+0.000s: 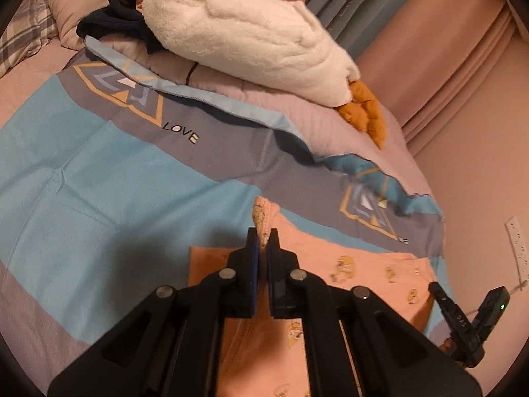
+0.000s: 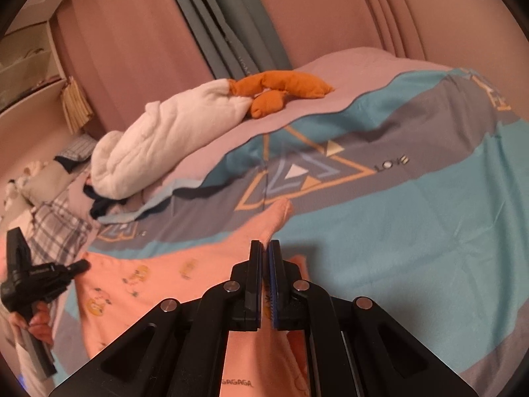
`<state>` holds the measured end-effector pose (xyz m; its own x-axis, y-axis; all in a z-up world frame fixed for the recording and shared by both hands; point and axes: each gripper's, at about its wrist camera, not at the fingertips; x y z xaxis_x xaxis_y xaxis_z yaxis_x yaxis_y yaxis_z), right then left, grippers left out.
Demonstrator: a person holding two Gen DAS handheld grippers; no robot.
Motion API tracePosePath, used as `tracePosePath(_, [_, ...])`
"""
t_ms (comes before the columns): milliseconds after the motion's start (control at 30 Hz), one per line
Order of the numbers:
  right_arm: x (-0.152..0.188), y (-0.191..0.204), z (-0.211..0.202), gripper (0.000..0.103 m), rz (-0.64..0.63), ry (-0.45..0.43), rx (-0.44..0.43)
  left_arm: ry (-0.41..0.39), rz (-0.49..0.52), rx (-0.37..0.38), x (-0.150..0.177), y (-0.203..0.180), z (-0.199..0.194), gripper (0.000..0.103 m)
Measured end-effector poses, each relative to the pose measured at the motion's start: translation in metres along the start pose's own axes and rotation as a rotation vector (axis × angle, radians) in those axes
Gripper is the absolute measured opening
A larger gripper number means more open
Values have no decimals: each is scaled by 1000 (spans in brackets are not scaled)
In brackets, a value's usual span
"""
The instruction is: Fold small clothes
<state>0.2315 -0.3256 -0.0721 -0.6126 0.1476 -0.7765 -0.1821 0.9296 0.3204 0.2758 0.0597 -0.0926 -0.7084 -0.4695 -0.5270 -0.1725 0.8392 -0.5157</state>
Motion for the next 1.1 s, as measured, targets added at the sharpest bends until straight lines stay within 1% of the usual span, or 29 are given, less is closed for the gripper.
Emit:
tracePosePath(67, [-1, -3, 15, 5, 2, 35, 15, 29, -2, -15, -2, 6, 16, 4])
tracePosePath(200, [14, -14, 54, 5, 10, 125, 88, 67, 21, -142, 3, 18, 51, 4])
tracePosePath(267, [25, -20, 67, 5, 16, 167, 122, 104, 12, -167, 8, 26, 63, 5])
tracePosePath(333, [30, -25, 74, 5, 29, 201, 136, 126, 4, -179, 11, 32, 69, 6])
tracePosePath(400, [31, -25, 72, 5, 26, 205, 136, 126, 5, -192, 15, 36, 70, 8])
tracePosePath(567, [30, -17, 66, 5, -7, 198, 181, 133, -25, -190, 17, 41, 58, 9])
tracePosePath(633, [29, -14, 63, 5, -21, 193, 212, 129, -31, -193, 19, 41, 45, 8])
tracePosePath(700, [28, -10, 56, 5, -25, 189, 221, 111, -18, -211, 23, 37, 26, 9])
tracePosePath(733, [28, -8, 51, 5, -24, 189, 226, 99, -11, -213, 25, 34, 17, 14])
tracePosePath(767, [28, -6, 44, 5, -22, 186, 230, 92, -8, -212, 27, 33, 7, 23])
tracePosePath(800, [28, -4, 38, 6, -19, 184, 232, 83, -11, -208, 30, 32, -2, 28])
tracePosePath(833, [28, -2, 31, 11, -15, 182, 234, 76, -14, -205, 33, 31, -11, 37])
tracePosePath(867, [28, 0, 24, 16, -12, 180, 235, 70, -16, -202, 37, 30, -19, 43])
tracePosePath(900, [28, 2, 16, 33, -7, 178, 234, 64, -19, -198, 40, 29, -23, 46])
tracePosePath(933, [30, 4, 6, 50, 2, 171, 234, 58, -24, -191, 48, 29, -33, 53])
tracePosePath(967, [31, 5, -2, 55, 14, 161, 234, 60, -26, -188, 54, 28, -38, 55])
tracePosePath(1033, [37, 6, -22, 64, 34, 149, 255, 71, -35, -178, 69, 29, -45, 55])
tracePosePath(1100, [49, 3, -39, 67, 70, 155, 271, 86, -48, -167, 84, 32, -48, 55])
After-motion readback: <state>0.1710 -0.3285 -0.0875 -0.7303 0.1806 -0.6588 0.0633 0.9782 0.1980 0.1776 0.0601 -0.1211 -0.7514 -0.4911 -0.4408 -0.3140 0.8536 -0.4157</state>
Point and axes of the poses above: each gripper's, at about its wrist camera, not at the fingertips, and z roughly the way its jaws point, y to its left, x to its underside, and after that the axes turned 5 degrees about -z, right-handed
